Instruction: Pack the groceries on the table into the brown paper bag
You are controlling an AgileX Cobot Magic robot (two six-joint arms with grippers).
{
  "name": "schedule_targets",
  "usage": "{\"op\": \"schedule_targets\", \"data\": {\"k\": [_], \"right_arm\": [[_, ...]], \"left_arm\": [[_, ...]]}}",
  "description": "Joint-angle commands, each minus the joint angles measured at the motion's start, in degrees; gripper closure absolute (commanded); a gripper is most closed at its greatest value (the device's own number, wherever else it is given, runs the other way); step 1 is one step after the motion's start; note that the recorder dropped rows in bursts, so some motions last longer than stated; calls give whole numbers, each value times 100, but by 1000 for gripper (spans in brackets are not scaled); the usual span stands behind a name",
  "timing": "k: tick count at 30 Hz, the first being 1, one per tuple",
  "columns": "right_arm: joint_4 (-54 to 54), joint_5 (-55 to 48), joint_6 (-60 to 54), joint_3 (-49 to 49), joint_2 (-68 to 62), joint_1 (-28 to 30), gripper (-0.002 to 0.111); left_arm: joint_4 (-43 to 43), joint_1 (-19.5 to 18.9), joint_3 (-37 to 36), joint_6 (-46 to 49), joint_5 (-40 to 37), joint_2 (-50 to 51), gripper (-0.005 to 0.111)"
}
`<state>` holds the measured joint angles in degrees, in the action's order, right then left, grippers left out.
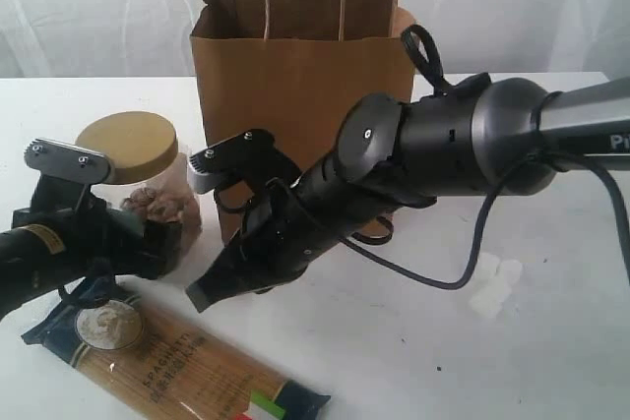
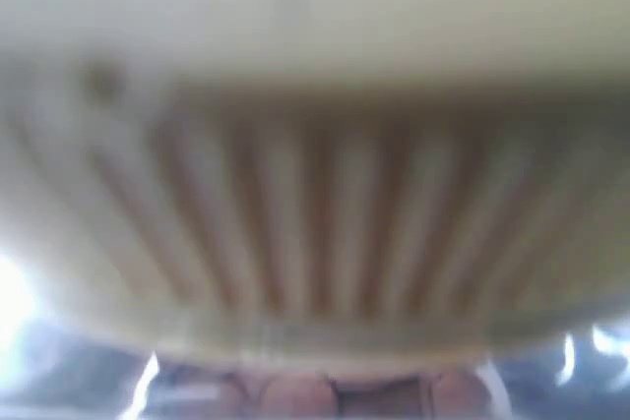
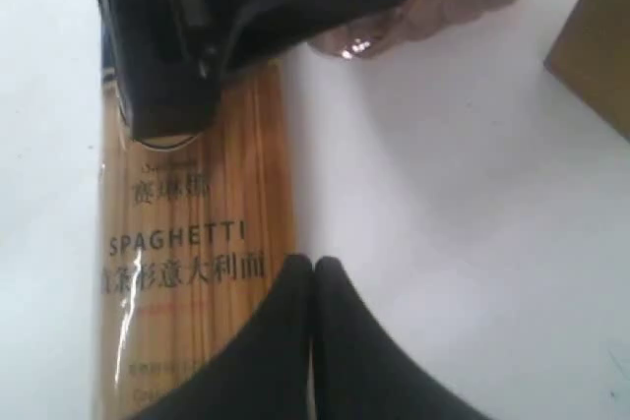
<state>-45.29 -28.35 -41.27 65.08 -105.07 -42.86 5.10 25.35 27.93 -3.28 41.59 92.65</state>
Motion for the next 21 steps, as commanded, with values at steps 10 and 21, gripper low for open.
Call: {"op": "schedule_targets", "data": {"k": [10, 21], "right_arm": [[2491, -1292, 1780, 21, 391, 6, 108], [3353, -2435, 2080, 21, 391, 6, 108]], "left_arm": [[352, 3, 68, 740, -1323, -2345, 107], [380, -7, 1786, 793, -6702, -4253, 107]]}}
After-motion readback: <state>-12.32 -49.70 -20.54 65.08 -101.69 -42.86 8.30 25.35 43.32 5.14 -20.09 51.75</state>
